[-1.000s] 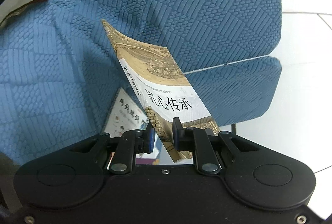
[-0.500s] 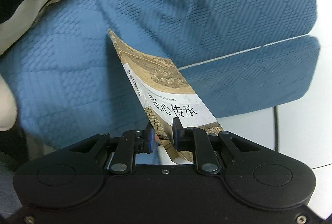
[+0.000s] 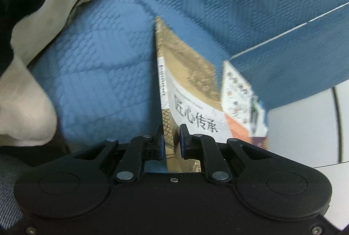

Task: Organize objects
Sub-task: 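Lift the beige book and carry it toward the other books, then lower the beige book beside the white-orange book and open both grippers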

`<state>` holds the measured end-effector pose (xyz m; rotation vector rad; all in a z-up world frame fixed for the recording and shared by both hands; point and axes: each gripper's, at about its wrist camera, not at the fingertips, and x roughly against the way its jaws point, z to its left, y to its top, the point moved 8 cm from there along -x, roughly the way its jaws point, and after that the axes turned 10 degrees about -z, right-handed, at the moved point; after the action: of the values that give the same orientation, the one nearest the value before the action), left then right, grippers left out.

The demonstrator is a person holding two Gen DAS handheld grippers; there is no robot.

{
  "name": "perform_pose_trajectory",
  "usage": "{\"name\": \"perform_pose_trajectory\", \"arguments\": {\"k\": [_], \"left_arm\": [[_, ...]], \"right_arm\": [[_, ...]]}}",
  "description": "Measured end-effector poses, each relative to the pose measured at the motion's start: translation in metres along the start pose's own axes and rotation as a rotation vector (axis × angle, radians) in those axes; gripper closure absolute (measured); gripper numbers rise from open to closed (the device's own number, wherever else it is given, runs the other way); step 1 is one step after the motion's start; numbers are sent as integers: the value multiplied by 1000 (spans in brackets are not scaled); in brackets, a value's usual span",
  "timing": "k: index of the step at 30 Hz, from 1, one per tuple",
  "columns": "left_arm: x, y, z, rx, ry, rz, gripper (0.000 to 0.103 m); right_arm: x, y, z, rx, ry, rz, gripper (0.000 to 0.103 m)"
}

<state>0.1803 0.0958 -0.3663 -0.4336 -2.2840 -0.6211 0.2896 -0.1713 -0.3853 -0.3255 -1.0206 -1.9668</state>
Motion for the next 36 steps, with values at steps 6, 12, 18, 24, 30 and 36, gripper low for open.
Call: {"name": "perform_pose_trajectory", "arguments": {"k": [6, 12, 18, 24, 30, 36], "left_arm": [[-16, -11, 18, 1, 85, 36, 87], [-14, -10, 23, -50, 159, 17, 67], [9, -6, -8, -143, 132, -31, 67], [44, -3, -58, -229, 70, -110, 66], [79, -10, -113, -342, 14, -177, 64], [116, -24, -159, -440, -26, -230, 63]], "right_arm": [[-17, -29, -17, -32, -36, 69, 84], [-21, -35, -25, -43, -58, 110, 79], [-7, -28, -24, 27, -126, 149, 72], [24, -6, -10, 148, -138, 104, 73], [73, 36, 20, 253, -91, -25, 73], [123, 67, 47, 325, -58, -119, 73]]}}
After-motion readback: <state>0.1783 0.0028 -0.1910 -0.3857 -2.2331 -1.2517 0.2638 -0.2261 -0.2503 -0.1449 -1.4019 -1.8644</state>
